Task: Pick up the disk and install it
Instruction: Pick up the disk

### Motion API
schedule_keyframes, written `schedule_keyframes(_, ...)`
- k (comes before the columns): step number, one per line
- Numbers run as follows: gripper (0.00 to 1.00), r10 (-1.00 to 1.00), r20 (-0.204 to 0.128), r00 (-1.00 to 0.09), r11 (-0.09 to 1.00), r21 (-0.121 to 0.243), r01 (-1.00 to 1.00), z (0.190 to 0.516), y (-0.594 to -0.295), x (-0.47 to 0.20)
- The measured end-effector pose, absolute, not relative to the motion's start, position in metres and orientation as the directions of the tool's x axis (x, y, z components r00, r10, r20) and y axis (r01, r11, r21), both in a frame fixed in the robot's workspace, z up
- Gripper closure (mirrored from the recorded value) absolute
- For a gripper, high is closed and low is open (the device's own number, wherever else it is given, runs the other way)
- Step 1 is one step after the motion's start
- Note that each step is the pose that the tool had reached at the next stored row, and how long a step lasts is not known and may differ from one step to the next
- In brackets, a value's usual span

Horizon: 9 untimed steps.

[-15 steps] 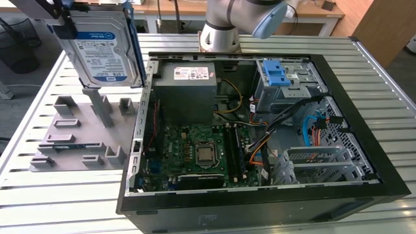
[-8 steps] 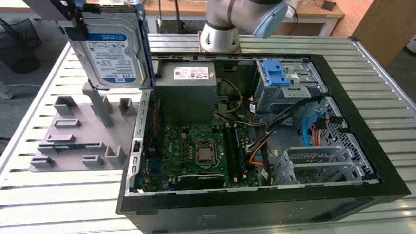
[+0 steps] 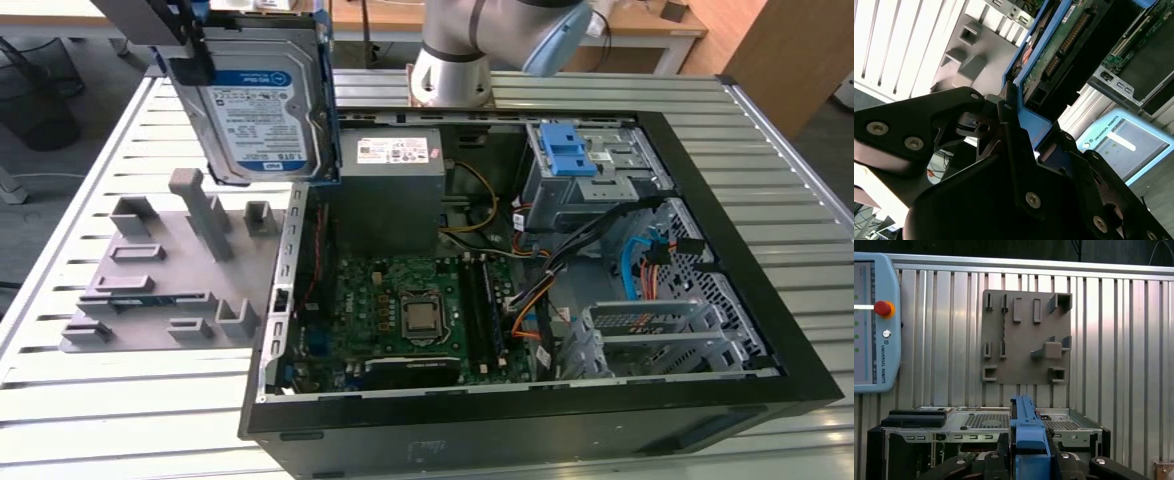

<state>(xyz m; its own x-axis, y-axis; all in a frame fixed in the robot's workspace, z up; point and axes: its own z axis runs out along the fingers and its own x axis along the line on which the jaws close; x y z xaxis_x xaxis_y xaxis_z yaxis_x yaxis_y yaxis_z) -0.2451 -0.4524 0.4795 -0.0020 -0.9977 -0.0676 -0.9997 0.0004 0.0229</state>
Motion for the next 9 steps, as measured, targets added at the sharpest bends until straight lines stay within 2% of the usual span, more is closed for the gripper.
schedule_keyframes(9,0.64,-0.998,-0.069,-0.002,0.000,0.024,-1.000,0.480,-0.453,-0.223)
